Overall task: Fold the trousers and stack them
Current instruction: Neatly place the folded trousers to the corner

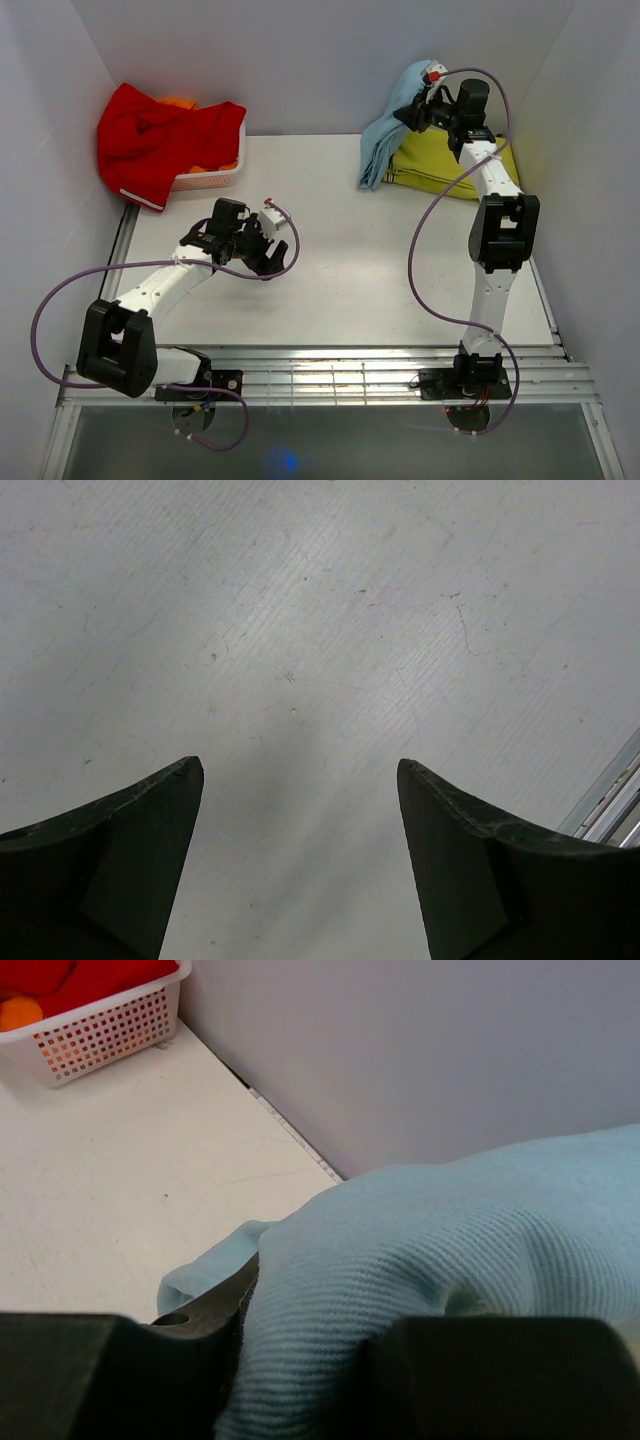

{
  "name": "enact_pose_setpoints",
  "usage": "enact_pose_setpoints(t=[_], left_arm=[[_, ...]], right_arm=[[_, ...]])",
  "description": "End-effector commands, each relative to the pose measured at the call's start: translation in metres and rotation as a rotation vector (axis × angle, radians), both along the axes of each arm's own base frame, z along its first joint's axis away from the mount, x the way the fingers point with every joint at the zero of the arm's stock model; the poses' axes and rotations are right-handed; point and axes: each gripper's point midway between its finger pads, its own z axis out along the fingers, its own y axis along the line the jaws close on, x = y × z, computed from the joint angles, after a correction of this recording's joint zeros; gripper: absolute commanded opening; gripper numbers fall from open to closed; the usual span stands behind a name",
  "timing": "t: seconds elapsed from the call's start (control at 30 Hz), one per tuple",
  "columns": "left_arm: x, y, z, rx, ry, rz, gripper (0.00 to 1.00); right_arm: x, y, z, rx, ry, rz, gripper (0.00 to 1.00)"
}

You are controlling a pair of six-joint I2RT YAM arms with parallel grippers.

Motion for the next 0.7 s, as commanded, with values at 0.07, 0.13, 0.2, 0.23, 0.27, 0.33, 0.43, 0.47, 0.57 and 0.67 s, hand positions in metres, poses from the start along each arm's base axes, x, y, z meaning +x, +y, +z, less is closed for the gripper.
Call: enact_pose_setpoints(t=[0.07, 0.13, 0.2, 0.23, 0.27, 0.33, 0.43, 0.47, 0.57, 0.67], left_arm=[[0.003, -0.001, 0.023, -0.025, -0.054, -0.005, 0.89], [0.003, -0.001, 0.025, -0.025, -0.056, -0.006, 0.89], [0.003, -0.002, 0.026, -0.029, -0.058, -0.009, 0.89], [0.003, -0.002, 0.026, -0.031, -0.057, -0.009, 0.89], [0.002, -0.002, 0.026, -0.032, -0.054, -0.009, 0.89], [-0.001, -0.003, 0.022, -0.036, -0.043, -0.017, 0.89], [-0.002, -0.003, 0.021, -0.038, -0.036, -0.021, 0.89], [-0.001, -0.004, 0.021, -0.039, -0.038, -0.023, 0.89], [-0.002, -0.004, 0.019, -0.037, -0.032, -0.026, 0.89], [-0.003, -0.003, 0.018, -0.036, -0.026, -0.027, 0.89]], right_arm=[[-0.004, 0.012, 0.115, -0.040, -0.387, 0.081, 0.08], [-0.004, 0.006, 0.127, -0.057, -0.425, 0.071, 0.08], [-0.005, -0.003, 0.134, -0.068, -0.447, 0.053, 0.08], [-0.004, -0.012, 0.134, -0.071, -0.444, 0.046, 0.08], [-0.006, -0.018, 0.138, -0.070, -0.446, 0.038, 0.08], [-0.003, -0.053, 0.138, -0.068, -0.435, -0.011, 0.08], [-0.002, -0.090, 0.117, -0.063, -0.384, -0.053, 0.08], [0.000, -0.101, 0.098, -0.059, -0.336, -0.062, 0.08], [0.000, -0.134, 0.061, -0.062, -0.241, -0.100, 0.08], [-0.001, -0.172, 0.010, -0.043, -0.110, -0.185, 0.08]])
